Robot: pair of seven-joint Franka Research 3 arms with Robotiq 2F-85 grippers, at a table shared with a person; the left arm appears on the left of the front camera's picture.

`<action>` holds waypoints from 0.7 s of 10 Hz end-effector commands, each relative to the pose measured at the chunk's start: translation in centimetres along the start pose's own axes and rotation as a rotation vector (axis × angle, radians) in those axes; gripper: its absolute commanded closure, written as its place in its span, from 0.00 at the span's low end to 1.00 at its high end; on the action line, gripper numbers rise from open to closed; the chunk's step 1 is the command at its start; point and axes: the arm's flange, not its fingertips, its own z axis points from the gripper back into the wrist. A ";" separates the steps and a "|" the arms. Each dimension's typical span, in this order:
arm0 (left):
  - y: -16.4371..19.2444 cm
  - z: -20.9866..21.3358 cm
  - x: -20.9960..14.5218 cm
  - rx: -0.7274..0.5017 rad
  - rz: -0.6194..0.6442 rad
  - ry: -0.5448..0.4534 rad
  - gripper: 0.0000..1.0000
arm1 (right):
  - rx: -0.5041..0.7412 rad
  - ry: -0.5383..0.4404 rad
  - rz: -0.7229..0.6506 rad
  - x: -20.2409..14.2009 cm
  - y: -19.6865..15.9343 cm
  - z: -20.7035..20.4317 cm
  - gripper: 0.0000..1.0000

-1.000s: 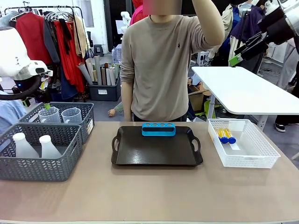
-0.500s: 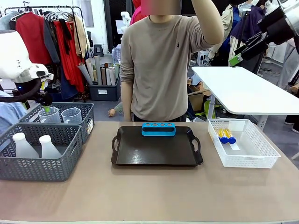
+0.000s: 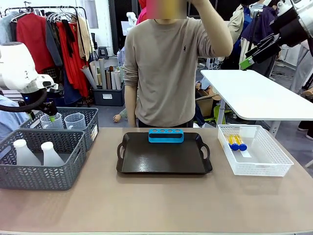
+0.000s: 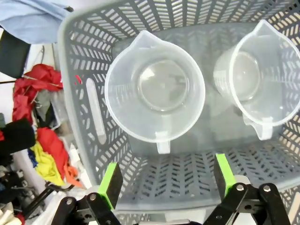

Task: Prepare the laboratory tools.
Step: Pick up one Large Measuring Cup and place it on the Handle tray.

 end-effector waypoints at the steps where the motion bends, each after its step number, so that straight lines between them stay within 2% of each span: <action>1: 0.4 -1.3 1.4 -0.019 0.029 -0.001 0.00 | 0.010 -0.012 0.002 0.1 0.0 0.0 0.00; 7: 1.2 -5.0 2.3 -0.037 0.051 0.039 0.00 | 0.010 -0.012 0.002 0.1 0.0 0.0 0.00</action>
